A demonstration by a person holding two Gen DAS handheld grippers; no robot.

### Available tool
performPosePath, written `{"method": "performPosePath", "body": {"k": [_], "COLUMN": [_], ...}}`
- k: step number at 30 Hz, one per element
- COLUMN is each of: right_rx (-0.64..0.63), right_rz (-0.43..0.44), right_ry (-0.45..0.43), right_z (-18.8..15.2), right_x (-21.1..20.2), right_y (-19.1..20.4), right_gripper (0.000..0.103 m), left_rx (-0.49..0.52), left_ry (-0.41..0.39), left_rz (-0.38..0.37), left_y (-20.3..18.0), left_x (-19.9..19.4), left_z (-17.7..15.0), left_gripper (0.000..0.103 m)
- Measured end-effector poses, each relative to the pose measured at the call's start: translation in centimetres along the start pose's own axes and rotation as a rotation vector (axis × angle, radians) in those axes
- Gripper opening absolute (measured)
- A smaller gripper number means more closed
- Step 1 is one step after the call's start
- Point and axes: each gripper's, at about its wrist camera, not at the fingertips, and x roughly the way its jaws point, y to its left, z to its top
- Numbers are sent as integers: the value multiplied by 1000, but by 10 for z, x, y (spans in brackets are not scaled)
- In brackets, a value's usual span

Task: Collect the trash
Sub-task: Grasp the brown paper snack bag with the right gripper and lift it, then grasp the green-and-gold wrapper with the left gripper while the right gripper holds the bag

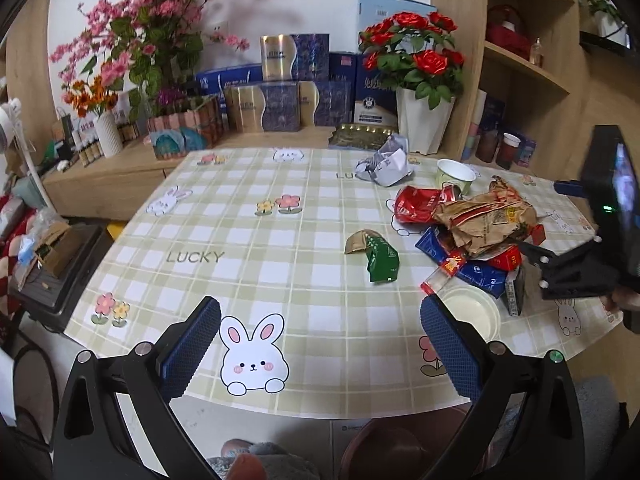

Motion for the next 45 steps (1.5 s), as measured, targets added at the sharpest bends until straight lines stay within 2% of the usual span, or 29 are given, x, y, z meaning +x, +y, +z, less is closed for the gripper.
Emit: {"method": "performPosePath", "body": {"k": [2,6,8,10,12,18,23,27,29,31,36,42,45], "right_rx": [10,49,14,26,98,355,659,758,800,822,864,875,875], "right_rz": [-18,55,87,86,117,186,221,168,164,145,118,125,127], "right_ry": [42,82,72,49,2,-172,-307,-298,-270,-254,-244,-255,-245], "right_z": [6,9,9,8,8,-2,-44,-77,-94,-106,-130,-143,-148], "right_x": [19,39,40,34,23,-21,-58,-65,-63,-62,-58,-57,-58], "right_y": [-5,-7,1,2,-6,-42,-71,-80,-85,-90,-100,-102,-101], "right_gripper": [97,96,80,58,48,47,47,47,47,47,47,47,47], "left_rx": [-18,-80,-93,-108,-129,-143,-97,-79,-62,-26,13,-66,-101], "left_ry": [2,7,-7,-12,-19,-5,15,38,50,72,77,189,247], "left_rz": [4,-10,-5,-16,-29,-67,-64,-104,-130,-141,-173,-175,-130], "left_y": [4,15,18,19,22,20,8,0,-6,-17,-41,-53,-54], "left_x": [3,10,10,9,9,13,17,24,31,41,73,139,175], "left_z": [0,-1,0,0,0,1,-1,-2,0,4,24,40,43], "left_gripper": [98,98,98,98,98,98,98,96,86,81,80,70,64]}}
